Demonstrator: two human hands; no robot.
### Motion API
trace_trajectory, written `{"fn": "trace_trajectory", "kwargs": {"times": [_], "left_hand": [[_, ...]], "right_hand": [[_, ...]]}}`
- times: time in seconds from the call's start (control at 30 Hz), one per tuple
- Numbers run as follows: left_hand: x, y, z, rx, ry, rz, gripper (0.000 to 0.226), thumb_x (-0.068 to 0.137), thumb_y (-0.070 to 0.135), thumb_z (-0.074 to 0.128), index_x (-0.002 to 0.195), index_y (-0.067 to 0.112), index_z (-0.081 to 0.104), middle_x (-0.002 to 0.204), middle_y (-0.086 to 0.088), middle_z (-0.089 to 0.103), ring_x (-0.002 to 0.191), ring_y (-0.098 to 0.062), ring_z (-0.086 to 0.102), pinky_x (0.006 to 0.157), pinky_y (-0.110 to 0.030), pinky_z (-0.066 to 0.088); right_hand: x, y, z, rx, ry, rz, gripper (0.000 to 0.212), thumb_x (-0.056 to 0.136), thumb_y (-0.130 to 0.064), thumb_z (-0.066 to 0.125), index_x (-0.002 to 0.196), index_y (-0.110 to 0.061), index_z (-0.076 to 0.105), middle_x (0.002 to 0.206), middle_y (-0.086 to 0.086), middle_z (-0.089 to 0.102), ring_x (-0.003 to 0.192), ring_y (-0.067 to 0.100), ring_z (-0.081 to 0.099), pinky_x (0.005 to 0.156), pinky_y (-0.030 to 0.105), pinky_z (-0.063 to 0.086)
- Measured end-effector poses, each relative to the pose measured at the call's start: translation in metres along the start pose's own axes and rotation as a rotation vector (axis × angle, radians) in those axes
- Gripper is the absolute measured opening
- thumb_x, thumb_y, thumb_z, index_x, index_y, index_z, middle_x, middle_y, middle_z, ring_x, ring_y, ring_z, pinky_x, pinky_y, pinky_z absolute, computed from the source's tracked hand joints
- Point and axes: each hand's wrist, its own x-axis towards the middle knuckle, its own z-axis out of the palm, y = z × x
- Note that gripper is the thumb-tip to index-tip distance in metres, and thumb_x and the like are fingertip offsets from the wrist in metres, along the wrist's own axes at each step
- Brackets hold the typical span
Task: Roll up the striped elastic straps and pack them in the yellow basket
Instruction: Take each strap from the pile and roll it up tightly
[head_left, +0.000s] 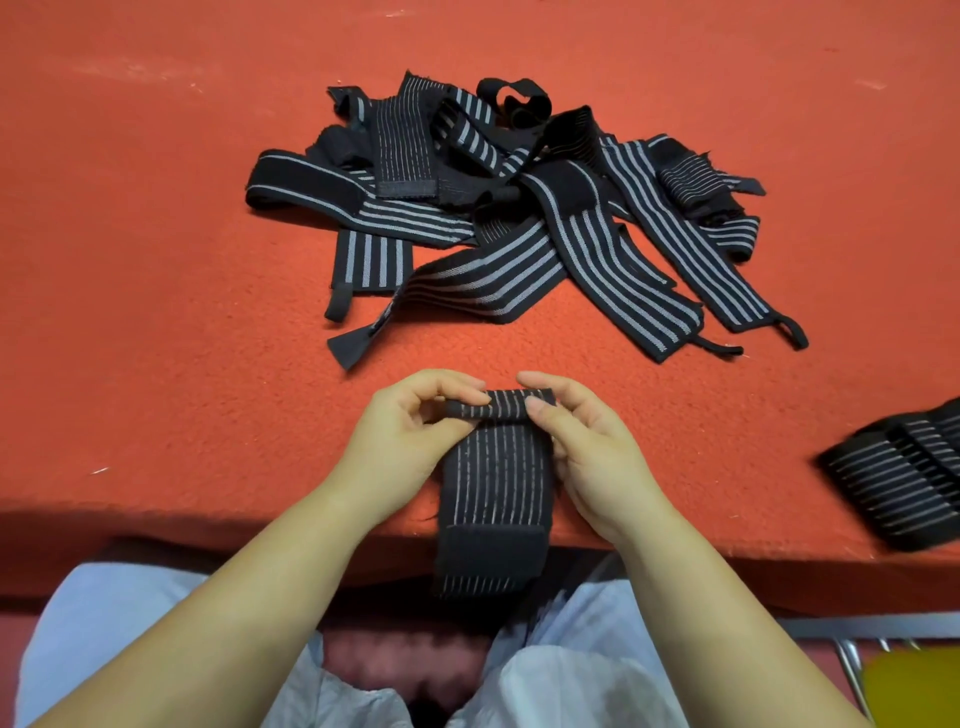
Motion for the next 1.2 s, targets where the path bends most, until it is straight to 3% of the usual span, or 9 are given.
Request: {"fn": "trace_trajectory", "kwargs": {"times": [0.1, 0.2, 0.27, 0.37, 0.57, 0.83, 0.97, 1.03, 1.2], "left_hand": [[-0.001, 0.004, 0.0, -0.104, -0.073, -0.072, 0.026, 0.08, -0.01, 0.061, 0.09, 0.014, 0.063, 0.103, 0.003, 0.064, 0.083, 0.001, 0.064, 0.067, -0.012, 0.049], [0.002, 0.001, -0.001, -0.233, -0.041, -0.153, 0.045, 0.081, -0.007, 0.061, 0.114, 0.022, 0.056, 0.096, -0.003, 0.069, 0.083, -0.01, 0.068, 0.069, -0.019, 0.052], [0.005, 0.001, -0.001, -0.228, -0.029, -0.168, 0.041, 0.08, -0.008, 0.06, 0.111, 0.018, 0.058, 0.089, -0.001, 0.071, 0.081, -0.009, 0.068, 0.07, -0.019, 0.052], [0.006, 0.001, -0.004, -0.209, 0.005, -0.151, 0.029, 0.078, -0.014, 0.058, 0.092, 0.011, 0.064, 0.077, 0.003, 0.072, 0.073, -0.005, 0.066, 0.067, -0.015, 0.051], [0.004, 0.001, -0.001, -0.169, 0.071, -0.098, 0.037, 0.075, -0.025, 0.053, 0.078, 0.011, 0.064, 0.078, 0.008, 0.073, 0.079, 0.0, 0.066, 0.071, -0.011, 0.049], [0.003, 0.003, -0.002, -0.194, -0.075, -0.137, 0.037, 0.079, -0.006, 0.061, 0.109, 0.015, 0.06, 0.095, -0.003, 0.07, 0.082, -0.008, 0.068, 0.071, -0.017, 0.052], [0.006, 0.0, -0.004, -0.208, -0.02, -0.145, 0.033, 0.076, -0.011, 0.062, 0.099, 0.012, 0.063, 0.085, 0.0, 0.071, 0.078, -0.008, 0.067, 0.07, -0.017, 0.052], [0.006, -0.001, -0.005, -0.233, 0.024, -0.144, 0.035, 0.074, -0.018, 0.059, 0.088, 0.013, 0.065, 0.079, 0.002, 0.072, 0.075, -0.008, 0.067, 0.068, -0.016, 0.052], [0.005, -0.002, -0.005, -0.201, -0.004, -0.103, 0.059, 0.074, -0.029, 0.048, 0.062, 0.024, 0.071, 0.088, 0.007, 0.074, 0.088, -0.003, 0.067, 0.073, -0.014, 0.05]], "right_hand": [[0.0, -0.001, -0.002, 0.067, -0.006, -0.012, 0.032, 0.09, 0.005, 0.049, 0.113, -0.016, 0.057, 0.082, -0.001, 0.071, 0.072, 0.009, 0.066, 0.066, 0.021, 0.055], [-0.002, -0.002, -0.004, 0.117, -0.021, -0.007, 0.035, 0.088, 0.008, 0.05, 0.115, -0.014, 0.057, 0.089, 0.004, 0.071, 0.077, 0.013, 0.067, 0.069, 0.023, 0.056], [-0.002, -0.001, -0.003, 0.11, -0.01, -0.01, 0.027, 0.087, 0.003, 0.056, 0.108, -0.014, 0.061, 0.091, 0.005, 0.07, 0.078, 0.014, 0.067, 0.069, 0.024, 0.055], [-0.002, 0.002, 0.001, -0.002, 0.019, -0.07, 0.016, 0.079, -0.016, 0.068, 0.094, -0.015, 0.066, 0.085, 0.001, 0.072, 0.079, 0.012, 0.067, 0.074, 0.024, 0.054], [-0.004, 0.003, 0.007, -0.151, 0.024, -0.111, 0.028, 0.075, -0.034, 0.062, 0.092, -0.013, 0.069, 0.081, 0.001, 0.071, 0.076, 0.012, 0.065, 0.071, 0.024, 0.052], [-0.002, 0.003, -0.002, 0.005, 0.013, -0.058, 0.024, 0.084, -0.002, 0.063, 0.104, -0.015, 0.064, 0.091, 0.004, 0.07, 0.086, 0.018, 0.065, 0.075, 0.026, 0.055], [-0.001, 0.004, 0.002, -0.031, 0.025, -0.076, 0.02, 0.081, -0.023, 0.07, 0.097, -0.011, 0.066, 0.09, 0.006, 0.071, 0.084, 0.017, 0.066, 0.077, 0.029, 0.054], [-0.002, 0.005, 0.006, -0.085, 0.011, -0.09, 0.027, 0.08, -0.029, 0.063, 0.097, -0.008, 0.066, 0.087, 0.007, 0.071, 0.079, 0.014, 0.066, 0.072, 0.024, 0.054], [-0.002, 0.004, 0.006, -0.089, 0.006, -0.076, 0.031, 0.082, -0.033, 0.063, 0.095, -0.005, 0.066, 0.083, 0.007, 0.07, 0.077, 0.014, 0.065, 0.07, 0.025, 0.053]]}}
